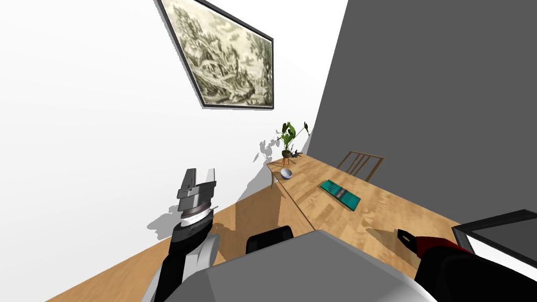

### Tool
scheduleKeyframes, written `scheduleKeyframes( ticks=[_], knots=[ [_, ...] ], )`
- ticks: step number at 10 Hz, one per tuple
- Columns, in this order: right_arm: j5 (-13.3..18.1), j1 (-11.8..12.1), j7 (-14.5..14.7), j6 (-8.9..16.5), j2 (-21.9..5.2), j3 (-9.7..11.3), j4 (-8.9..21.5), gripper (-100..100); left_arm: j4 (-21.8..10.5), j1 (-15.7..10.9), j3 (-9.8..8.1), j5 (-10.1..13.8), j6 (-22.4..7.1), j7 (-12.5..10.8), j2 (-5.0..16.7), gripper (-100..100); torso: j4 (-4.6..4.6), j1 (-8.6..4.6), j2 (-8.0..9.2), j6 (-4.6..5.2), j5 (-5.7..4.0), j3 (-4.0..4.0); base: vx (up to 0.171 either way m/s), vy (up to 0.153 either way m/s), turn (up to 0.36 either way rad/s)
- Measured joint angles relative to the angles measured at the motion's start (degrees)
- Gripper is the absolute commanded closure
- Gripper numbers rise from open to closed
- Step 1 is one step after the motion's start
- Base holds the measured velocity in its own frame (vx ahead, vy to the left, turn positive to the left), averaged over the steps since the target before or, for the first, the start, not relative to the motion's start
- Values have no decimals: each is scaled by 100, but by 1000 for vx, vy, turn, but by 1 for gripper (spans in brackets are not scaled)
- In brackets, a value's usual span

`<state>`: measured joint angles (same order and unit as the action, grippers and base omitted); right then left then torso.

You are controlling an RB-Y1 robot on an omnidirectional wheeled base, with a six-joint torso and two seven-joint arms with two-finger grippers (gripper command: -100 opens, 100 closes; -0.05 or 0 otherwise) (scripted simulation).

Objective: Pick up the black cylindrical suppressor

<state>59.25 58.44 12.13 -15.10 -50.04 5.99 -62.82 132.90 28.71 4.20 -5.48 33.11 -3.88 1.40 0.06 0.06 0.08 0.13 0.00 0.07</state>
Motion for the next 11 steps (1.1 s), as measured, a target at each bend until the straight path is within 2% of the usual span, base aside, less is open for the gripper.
scheduleKeyframes(
  ticks=[2,4,6,11],
  knots=[
    [338,-293,-309,-140,-68,47,55,-100,0,-1,0,0,0,0,0,0,4,3,20,0,1,11,-81,13,8],
    [592,-312,-634,-153,-76,45,33,-100,0,0,0,0,0,0,0,0,0,0,-2,0,0,-1,-43,12,3],
    [949,-568,-1093,-254,-194,121,15,-100,0,-1,0,0,0,0,0,0,3,5,17,1,1,9,-72,18,8],
    [1752,-925,-1967,-483,-226,112,102,-100,0,0,0,0,0,0,0,0,0,-2,-2,1,0,-1,-67,13,6]
  ],
)
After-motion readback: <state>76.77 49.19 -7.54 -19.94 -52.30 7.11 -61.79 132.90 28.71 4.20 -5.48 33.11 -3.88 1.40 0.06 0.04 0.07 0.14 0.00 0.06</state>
